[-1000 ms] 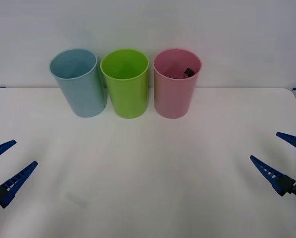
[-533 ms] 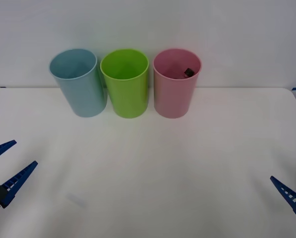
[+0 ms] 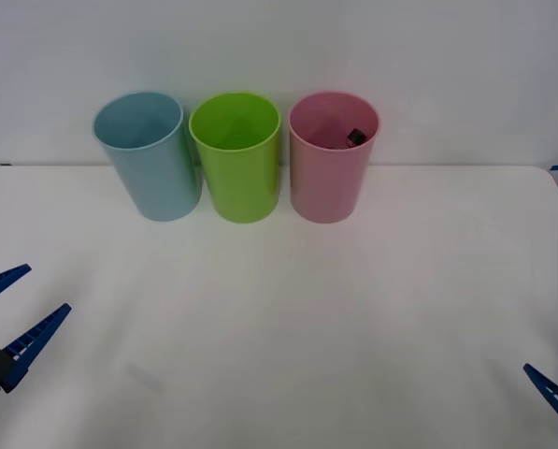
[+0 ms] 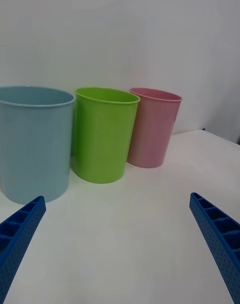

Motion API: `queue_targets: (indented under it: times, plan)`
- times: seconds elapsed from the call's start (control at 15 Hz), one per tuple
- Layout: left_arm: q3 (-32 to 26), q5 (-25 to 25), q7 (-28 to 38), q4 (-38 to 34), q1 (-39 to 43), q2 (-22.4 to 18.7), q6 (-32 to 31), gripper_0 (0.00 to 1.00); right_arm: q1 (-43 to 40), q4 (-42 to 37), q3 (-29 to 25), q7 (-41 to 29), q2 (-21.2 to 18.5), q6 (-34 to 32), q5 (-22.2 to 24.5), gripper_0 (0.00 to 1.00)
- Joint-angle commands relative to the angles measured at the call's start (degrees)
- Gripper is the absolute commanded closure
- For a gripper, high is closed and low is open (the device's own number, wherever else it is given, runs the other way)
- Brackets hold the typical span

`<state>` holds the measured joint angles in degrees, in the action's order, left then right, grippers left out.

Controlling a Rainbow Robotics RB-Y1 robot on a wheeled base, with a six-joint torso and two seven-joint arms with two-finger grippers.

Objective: Grasp the object on the table and drop it into the matching bin: aluminum can to the light blue bin, PET bottle to the pink bin.

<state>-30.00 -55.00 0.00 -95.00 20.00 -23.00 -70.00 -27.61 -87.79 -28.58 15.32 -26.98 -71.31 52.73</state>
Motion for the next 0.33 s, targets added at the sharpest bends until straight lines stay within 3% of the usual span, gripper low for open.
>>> queue_targets:
  times: [0.07,0.33]
  plan:
    - [0.0,0.0,0.0,0.0,0.0,0.0,0.0,0.0,-0.1,2.0,-0.3,0.1,-0.6,-1.8,0.0,0.0]
    - [0.0,0.0,0.0,0.0,0.0,0.0,0.0,0.0,-0.1,2.1,-0.3,0.1,-0.6,-1.8,0.0,0.0]
